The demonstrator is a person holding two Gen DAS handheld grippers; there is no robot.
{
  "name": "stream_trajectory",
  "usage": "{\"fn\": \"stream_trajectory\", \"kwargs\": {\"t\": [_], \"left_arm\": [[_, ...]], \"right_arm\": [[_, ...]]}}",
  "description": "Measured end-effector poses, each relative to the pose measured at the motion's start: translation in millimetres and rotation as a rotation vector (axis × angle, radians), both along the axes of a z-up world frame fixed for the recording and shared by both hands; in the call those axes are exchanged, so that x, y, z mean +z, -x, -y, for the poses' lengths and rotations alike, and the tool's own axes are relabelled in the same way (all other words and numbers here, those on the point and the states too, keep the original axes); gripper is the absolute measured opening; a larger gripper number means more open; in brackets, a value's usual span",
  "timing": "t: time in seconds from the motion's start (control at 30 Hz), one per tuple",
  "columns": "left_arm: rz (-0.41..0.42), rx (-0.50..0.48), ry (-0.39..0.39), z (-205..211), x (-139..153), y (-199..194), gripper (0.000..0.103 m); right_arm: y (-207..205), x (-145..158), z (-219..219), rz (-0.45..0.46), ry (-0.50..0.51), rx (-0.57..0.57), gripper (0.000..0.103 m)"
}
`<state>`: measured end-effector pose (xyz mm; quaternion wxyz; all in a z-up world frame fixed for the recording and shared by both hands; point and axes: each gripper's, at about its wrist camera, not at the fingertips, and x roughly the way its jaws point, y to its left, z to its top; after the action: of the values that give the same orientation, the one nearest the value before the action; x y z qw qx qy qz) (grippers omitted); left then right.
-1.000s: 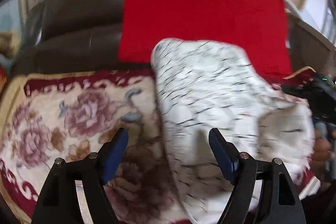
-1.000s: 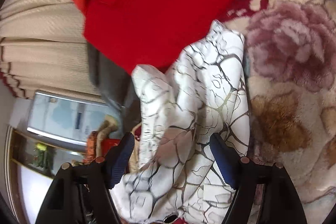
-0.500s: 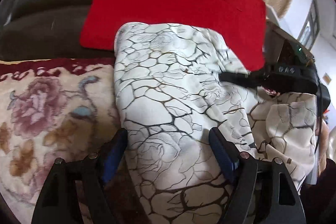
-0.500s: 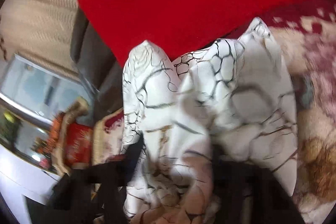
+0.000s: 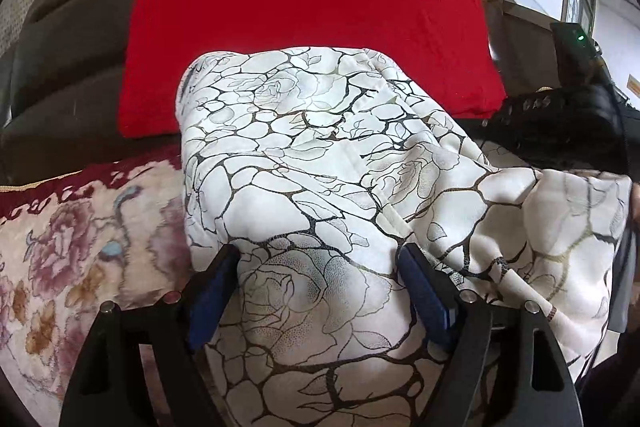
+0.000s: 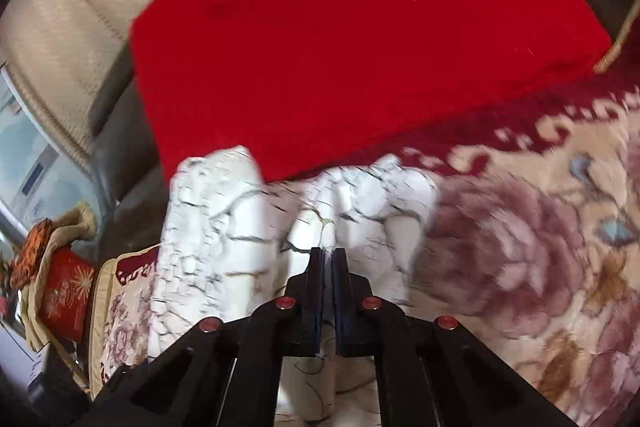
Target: Fold large clothes
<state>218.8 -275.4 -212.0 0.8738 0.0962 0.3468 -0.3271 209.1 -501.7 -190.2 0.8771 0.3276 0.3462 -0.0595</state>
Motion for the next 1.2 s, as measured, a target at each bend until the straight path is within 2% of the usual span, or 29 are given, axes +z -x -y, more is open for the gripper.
{"fn": "stream_trajectory", "kwargs": {"t": [0.13,0.23,0.27,0.3,0.33,0.37,0.4,0.47,0.53,0.57,0.6,0.63,0.67,0.73,0.83,0.93,1.0,1.1,1.2], "left_arm": [[0.017,-0.001,-0.027,8,0,0,0.082],[0.011,0.0,-0.018,2,0,0,0.083],[0.015,-0.002,-0.02,0,-1,-3,0.083],[0.019,-0.003,-0.021,0,-1,-1,0.083],[0.021,-0.004,-0.019,-2,-1,0,0.083],[0.021,-0.005,-0.018,-2,-1,-3,0.083],[0.02,-0.008,-0.016,-4,1,0,0.083],[0.015,-0.017,-0.008,-5,0,-3,0.083],[0.01,-0.026,-0.004,-6,0,-4,0.083],[0.008,-0.034,-0.004,-7,1,-5,0.083],[0.009,-0.047,-0.007,-10,2,-7,0.083],[0.008,-0.069,-0.008,-14,6,-9,0.084],[0.004,-0.08,-0.008,-17,8,-13,0.084],[-0.014,-0.076,0.012,-30,16,-21,0.084],[-0.047,0.028,0.081,-60,26,-40,0.084],[-0.099,0.079,0.089,-70,18,-55,0.088],[-0.112,0.08,0.059,-63,11,-53,0.088],[-0.052,0.064,0.018,-56,16,-43,0.087],[-0.057,0.07,0.034,-59,24,-42,0.087]], "right_arm": [[5,19,9,0.087,-0.083,0.004,0.009],[-5,34,1,0.107,-0.069,0.046,0.01],[-9,36,-2,0.098,-0.068,0.068,0.015],[-20,37,-8,0.079,-0.078,0.097,0.021],[-29,37,-12,0.063,-0.079,0.111,0.04],[-36,38,-17,0.057,-0.071,0.121,0.068],[-41,41,-17,0.063,-0.061,0.126,0.075],[-53,49,-30,0.071,0.002,0.148,0.075],[-75,42,-48,-0.017,0.058,0.189,0.073],[-79,33,-44,-0.04,0.061,0.187,0.069],[-87,18,-45,-0.074,0.055,0.169,0.06],[-91,6,-43,-0.11,0.044,0.164,0.035],[-96,-13,-37,-0.159,-0.007,0.144,0.033],[-95,-35,-27,-0.172,-0.102,0.114,0.031],[-86,-48,-14,-0.141,-0.17,0.099,0.03],[-80,-52,-14,-0.129,-0.158,0.11,0.03],[-75,-48,-19,-0.128,-0.131,0.11,0.03],[-50,-25,-26,-0.123,-0.137,0.077,0.034],[-16,17,-39,0.002,-0.075,0.106,0.035]]}}
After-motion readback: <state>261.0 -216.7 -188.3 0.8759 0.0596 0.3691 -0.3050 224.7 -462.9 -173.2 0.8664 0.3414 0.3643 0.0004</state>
